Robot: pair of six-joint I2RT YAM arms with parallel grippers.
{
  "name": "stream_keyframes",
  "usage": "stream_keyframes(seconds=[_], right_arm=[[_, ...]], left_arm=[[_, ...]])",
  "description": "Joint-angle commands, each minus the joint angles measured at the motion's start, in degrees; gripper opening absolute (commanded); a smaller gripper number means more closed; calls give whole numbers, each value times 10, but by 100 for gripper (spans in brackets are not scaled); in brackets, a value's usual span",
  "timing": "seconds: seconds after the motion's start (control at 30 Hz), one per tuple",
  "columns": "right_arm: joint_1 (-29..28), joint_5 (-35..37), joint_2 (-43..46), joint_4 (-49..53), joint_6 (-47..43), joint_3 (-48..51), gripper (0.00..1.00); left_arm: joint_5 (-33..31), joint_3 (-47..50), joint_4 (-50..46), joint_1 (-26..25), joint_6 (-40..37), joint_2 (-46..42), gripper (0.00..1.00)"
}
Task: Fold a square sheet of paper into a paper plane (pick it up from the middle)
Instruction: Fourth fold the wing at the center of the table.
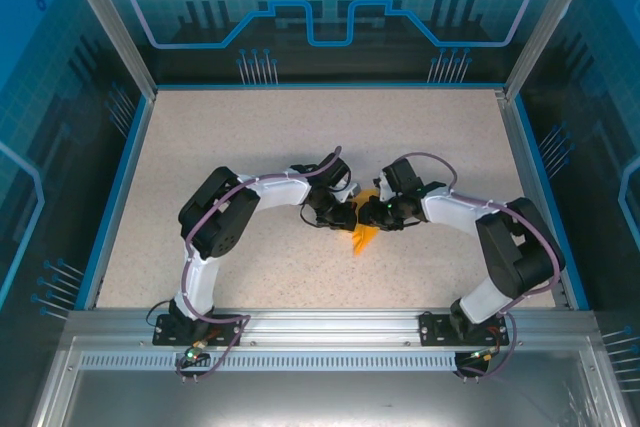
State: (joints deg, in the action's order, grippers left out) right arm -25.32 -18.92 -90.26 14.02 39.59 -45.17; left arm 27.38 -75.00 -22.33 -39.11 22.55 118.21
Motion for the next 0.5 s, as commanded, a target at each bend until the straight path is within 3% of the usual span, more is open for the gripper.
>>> stream_keyframes(seconds=[0.0, 0.47], right_arm=[[15, -14, 31, -24, 8, 10, 29], [30, -48, 52, -58, 33, 34, 30]], left_arm=[[-12, 17, 5, 4, 3, 15, 0], [-11, 20, 9, 7, 2, 14, 0]])
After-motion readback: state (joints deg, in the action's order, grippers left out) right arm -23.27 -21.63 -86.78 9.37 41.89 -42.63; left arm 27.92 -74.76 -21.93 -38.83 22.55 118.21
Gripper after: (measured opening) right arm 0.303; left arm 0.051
